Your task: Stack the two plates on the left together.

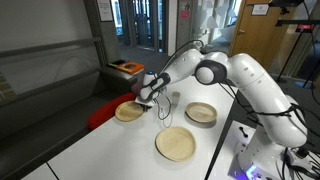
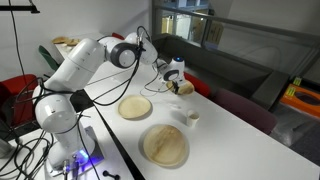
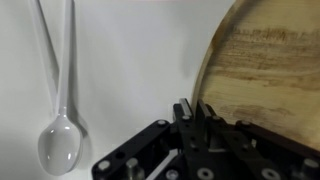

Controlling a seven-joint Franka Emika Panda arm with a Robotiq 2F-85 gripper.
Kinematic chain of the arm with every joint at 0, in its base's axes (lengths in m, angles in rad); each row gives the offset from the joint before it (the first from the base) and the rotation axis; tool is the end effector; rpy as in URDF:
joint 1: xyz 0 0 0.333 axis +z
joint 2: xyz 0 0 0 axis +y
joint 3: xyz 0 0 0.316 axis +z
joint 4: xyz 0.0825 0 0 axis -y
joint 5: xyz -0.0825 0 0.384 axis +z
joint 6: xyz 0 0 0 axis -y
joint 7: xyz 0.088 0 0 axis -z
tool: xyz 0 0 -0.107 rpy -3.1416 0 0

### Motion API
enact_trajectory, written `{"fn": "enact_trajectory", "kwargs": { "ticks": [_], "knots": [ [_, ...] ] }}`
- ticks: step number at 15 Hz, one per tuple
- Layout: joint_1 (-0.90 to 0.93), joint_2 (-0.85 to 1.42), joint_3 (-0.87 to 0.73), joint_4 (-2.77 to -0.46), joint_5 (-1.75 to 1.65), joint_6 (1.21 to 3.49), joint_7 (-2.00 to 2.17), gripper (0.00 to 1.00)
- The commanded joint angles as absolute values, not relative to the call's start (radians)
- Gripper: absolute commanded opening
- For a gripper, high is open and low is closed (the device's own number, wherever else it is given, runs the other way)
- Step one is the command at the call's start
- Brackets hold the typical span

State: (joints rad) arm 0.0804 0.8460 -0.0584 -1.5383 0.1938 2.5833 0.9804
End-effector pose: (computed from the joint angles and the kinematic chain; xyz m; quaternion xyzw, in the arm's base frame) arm 0.7221 0.0196 0.1716 -0.8506 0.5147 -0.0697 0.0821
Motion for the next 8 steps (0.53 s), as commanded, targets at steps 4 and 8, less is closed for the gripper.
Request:
{"fn": "enact_trajectory", "kwargs": {
  "ticks": [4,8],
  "knots": [
    [0.085,0.698,-0.034,-1.667,0.218,2.563,0.934,0.02],
    [0.069,0.524,0.01,-1.869,0.202,2.519,0.739,0.02]
  ]
}}
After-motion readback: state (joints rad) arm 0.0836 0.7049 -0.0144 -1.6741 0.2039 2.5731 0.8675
